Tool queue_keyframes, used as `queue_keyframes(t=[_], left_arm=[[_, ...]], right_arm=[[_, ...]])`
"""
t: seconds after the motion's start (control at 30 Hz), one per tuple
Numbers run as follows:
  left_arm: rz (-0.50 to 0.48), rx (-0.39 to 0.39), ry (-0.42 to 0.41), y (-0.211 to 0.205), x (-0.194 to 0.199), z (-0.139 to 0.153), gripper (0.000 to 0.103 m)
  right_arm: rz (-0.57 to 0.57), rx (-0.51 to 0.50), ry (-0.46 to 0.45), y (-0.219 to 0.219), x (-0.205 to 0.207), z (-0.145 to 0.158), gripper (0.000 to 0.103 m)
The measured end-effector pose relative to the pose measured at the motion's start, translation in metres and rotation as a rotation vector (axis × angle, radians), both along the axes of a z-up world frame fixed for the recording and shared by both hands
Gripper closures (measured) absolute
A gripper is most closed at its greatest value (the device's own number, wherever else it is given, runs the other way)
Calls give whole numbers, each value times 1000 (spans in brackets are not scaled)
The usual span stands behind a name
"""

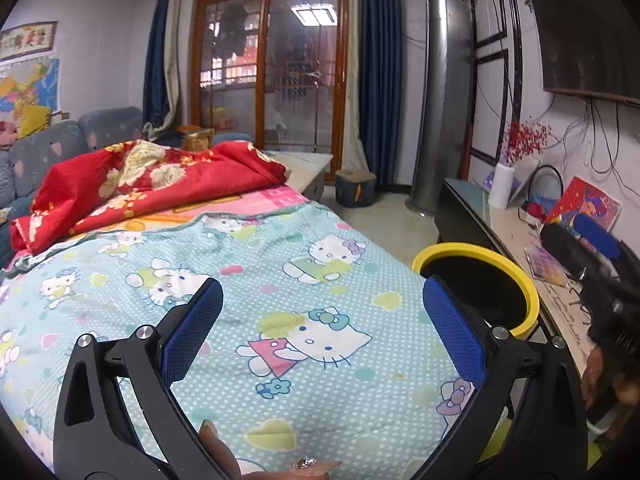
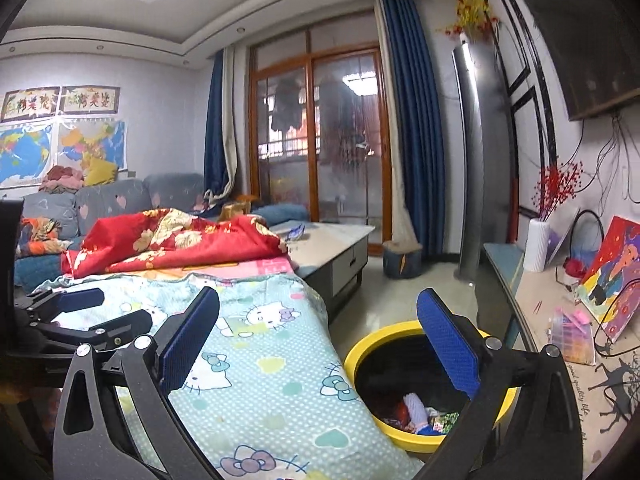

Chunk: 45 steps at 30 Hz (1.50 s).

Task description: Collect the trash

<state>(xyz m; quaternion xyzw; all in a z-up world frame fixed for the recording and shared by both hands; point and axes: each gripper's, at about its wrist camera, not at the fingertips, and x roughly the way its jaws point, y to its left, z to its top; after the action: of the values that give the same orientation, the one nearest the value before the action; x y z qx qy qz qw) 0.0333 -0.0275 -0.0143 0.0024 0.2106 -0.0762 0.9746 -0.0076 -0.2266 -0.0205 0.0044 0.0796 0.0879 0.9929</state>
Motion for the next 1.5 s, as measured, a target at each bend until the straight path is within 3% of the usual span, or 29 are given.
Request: queue_keyframes(t=[0.2, 1.5], left_arm=[[10, -22, -38, 3, -5, 4, 11], [-9, -28, -31, -3, -4, 0, 11]], right_arm=[[4, -28, -20, 10, -4, -6, 7], [-38, 4, 25, 4, 3, -12, 7]])
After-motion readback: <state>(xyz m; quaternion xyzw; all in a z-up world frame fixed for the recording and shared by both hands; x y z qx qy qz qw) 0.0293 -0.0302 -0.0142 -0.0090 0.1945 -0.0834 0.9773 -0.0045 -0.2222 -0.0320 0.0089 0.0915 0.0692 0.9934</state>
